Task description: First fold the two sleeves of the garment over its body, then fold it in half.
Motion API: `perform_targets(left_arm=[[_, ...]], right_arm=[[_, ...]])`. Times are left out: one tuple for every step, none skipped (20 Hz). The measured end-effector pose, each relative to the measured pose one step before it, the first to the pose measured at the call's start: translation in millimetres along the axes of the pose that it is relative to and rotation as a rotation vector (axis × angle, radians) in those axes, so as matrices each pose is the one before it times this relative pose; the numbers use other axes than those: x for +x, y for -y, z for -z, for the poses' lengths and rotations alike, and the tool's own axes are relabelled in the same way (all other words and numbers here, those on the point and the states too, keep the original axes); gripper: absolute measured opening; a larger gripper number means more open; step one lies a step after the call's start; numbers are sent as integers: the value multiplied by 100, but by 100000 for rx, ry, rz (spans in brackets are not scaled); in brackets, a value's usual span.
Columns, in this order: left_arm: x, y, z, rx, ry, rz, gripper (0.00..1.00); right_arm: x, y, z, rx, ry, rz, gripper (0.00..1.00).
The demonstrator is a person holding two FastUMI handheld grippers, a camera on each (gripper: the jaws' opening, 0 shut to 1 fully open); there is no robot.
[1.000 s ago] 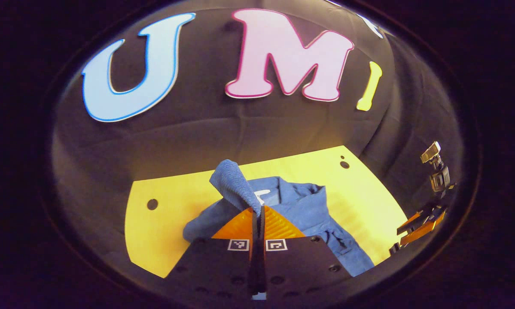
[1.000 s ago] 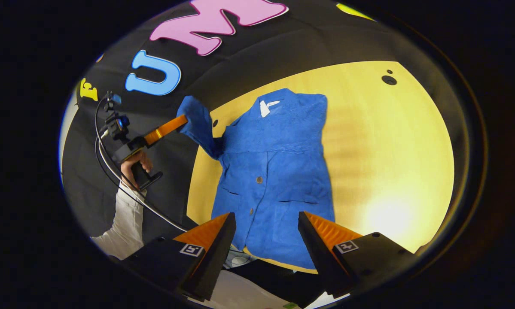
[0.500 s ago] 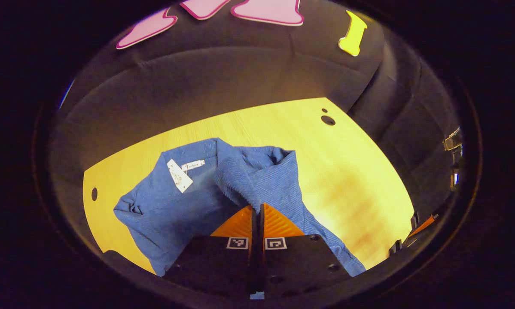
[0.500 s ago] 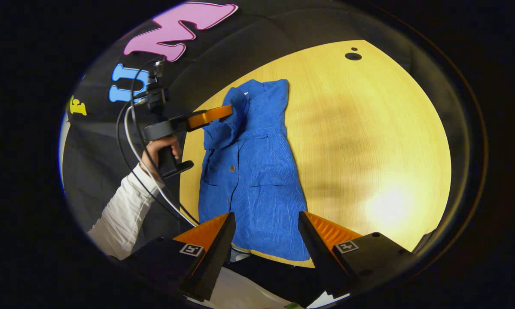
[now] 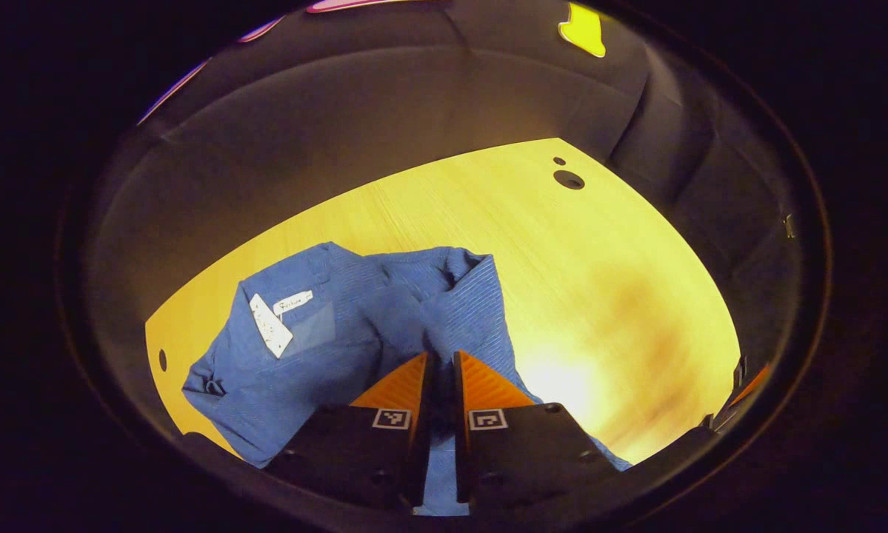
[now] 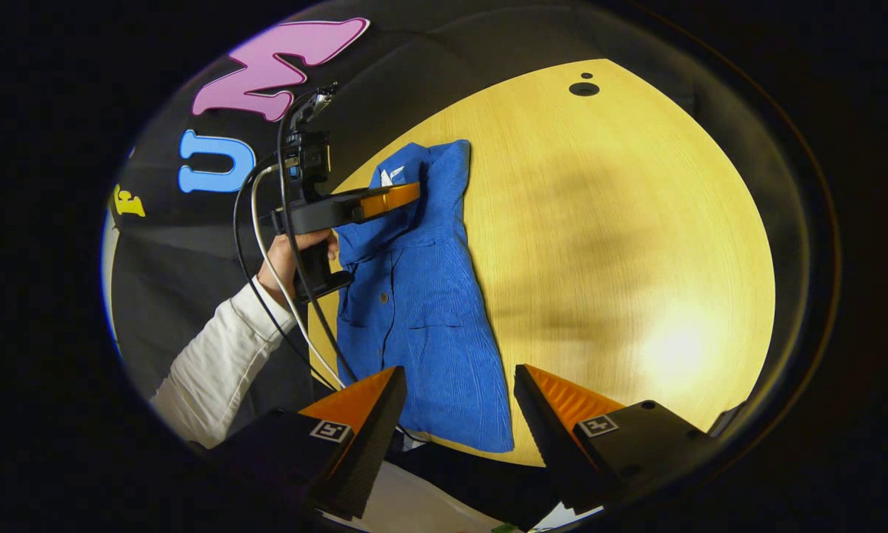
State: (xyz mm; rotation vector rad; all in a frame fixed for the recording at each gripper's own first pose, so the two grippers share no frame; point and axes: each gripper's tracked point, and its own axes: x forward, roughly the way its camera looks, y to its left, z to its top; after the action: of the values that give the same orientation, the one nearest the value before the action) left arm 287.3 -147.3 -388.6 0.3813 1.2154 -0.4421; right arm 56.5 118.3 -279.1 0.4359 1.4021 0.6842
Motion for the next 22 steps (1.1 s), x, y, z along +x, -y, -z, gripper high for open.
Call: perform_targets(left_arm=[[-524,1054,-476,212,2604,3835,22],[-175,1120,-729,757,3585,4152,53],[-530,885,-750,268,3309,1683,62],[-736,662,-293,-667,2136,1314,70],[-735,245,44,-1976,1253,-132,73],[-767,-66,381,-2413,630,-674,75],[-1257,-191,678,-2959,-186,-391,81],[-1540,-598,997,-3282,-1235,-1081,86],[-1680,-1080,1530,-4475,-2063,-2374,87],[-1729,-1011,1639,-5012,-3103,-1542,86],[-1793,-1218,2147,-5231,-2826,-447,86],[-1623,-1335,2458,-4325,-3084,289,87],[-1507,-1838,2849,-3624,-3209,-1206,85],[-1042,-2270,3022,-2548,-4019,-3858,85],[-721,-2622,3069,-1061,-3906,-5416,85],[-132,-3085,3415,-772,-4816,-5394,85],[447,-2804,3529,-566,-6364,-3728,85],[665,-2496,3684,-2076,-6766,-2964,85],[891,-1842,2807,-2655,-4735,-1204,84],[1112,-1483,2213,-2686,-3506,723,85],[789,-1330,1587,-3473,-3757,531,85],[714,-888,906,-2720,-1594,1612,84]], right_arm=[[142,533,-102,380,-180,621,94],[246,402,-305,422,-104,534,94],[271,227,-347,521,-121,506,94],[390,55,-192,420,-187,212,94],[515,-71,-217,-391,-7,393,94],[546,-41,-40,-823,-224,1138,94],[152,593,320,-1121,-758,2572,94],[-121,426,554,-1513,-793,2206,94],[197,353,628,-1743,-1156,2613,95],[410,75,342,-2143,-531,2591,95],[371,-201,392,-2494,-427,1367,96],[387,-104,693,-1987,-811,2366,96],[505,-74,622,-1987,-948,2647,97],[587,-288,750,-2555,-974,1958,98],[489,-188,942,-2058,-1148,2359,98],[409,-216,1084,-375,-1267,2397,98],[272,-627,1375,501,-1887,777,98],[465,-688,1157,2152,-2299,482,99],[481,-276,1054,1515,-2025,1376,99],[636,50,822,264,-1903,2637,99],[609,192,936,-554,-2247,3134,99],[539,-52,749,-51,-1595,2682,99]])
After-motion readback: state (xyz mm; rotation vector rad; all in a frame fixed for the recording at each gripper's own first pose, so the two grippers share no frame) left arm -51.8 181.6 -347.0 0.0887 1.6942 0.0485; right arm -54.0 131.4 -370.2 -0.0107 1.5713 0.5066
